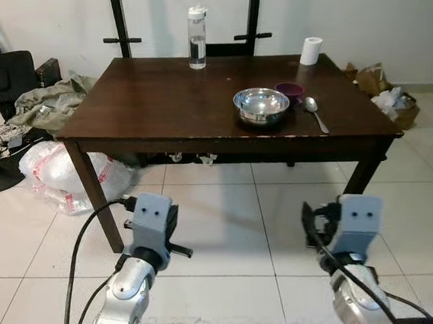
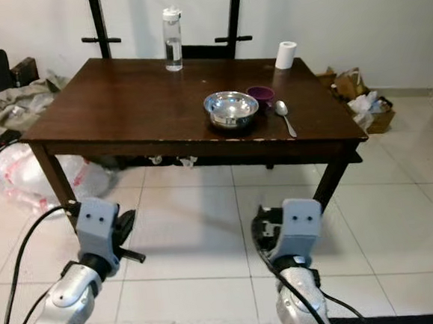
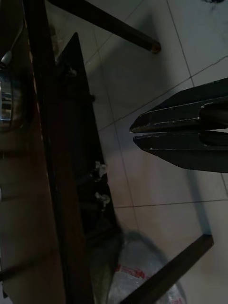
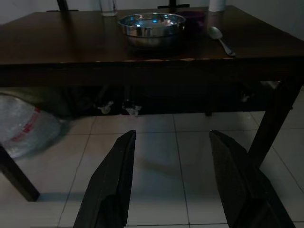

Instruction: Setting the table

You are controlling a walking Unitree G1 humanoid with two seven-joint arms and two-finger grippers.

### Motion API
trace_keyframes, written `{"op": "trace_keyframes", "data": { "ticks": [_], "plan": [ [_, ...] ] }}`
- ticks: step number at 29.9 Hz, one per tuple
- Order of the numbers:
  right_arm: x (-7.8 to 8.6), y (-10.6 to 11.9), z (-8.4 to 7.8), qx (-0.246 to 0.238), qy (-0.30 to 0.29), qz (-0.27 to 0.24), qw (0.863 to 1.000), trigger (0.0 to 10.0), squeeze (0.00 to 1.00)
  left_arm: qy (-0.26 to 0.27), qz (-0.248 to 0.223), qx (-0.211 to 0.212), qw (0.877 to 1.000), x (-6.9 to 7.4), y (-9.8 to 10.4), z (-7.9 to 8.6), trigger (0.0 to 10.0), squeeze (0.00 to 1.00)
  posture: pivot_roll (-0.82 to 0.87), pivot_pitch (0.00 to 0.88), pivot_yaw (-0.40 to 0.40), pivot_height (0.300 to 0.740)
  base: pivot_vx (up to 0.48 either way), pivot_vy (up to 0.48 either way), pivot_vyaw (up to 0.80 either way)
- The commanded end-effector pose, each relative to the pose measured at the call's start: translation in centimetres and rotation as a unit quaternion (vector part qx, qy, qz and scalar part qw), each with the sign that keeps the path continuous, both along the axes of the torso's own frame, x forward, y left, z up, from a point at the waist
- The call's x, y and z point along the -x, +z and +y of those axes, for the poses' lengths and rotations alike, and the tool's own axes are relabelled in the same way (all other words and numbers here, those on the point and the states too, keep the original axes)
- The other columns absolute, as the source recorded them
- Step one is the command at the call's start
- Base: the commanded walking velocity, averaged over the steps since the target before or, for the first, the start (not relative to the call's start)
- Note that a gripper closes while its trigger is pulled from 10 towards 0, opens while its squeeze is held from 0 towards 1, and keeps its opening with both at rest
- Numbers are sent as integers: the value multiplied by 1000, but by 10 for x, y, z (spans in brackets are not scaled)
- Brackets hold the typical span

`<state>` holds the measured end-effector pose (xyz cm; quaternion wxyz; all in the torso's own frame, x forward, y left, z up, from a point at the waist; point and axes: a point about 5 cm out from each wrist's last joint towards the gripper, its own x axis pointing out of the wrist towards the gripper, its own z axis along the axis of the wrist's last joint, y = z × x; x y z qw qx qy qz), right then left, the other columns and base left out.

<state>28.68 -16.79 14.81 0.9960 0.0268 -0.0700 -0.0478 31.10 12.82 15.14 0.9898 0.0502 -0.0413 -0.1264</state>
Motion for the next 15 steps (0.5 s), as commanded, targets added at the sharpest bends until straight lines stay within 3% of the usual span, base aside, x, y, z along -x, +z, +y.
{"op": "trace_keyframes", "data": {
  "ticks": [1, 7, 15],
  "plan": [
    [2, -2, 0, 7, 10, 9, 1000, 10000, 0, 5, 24, 5, 1000, 0, -9, 0, 10000, 0, 5, 84, 41, 740, 0, 0, 0],
    [4, -3, 3, 6, 25, 10, 1000, 10000, 0, 11, 33, 5, 999, 0, -11, 1, 10000, 0, 4, 86, 41, 740, 0, 0, 0],
    [4, -3, 6, 9, 39, 11, 999, 10000, 0, 16, 36, 0, 999, 0, -12, 2, 10000, 0, 5, 87, 42, 740, 0, 0, 754]
  ]
}}
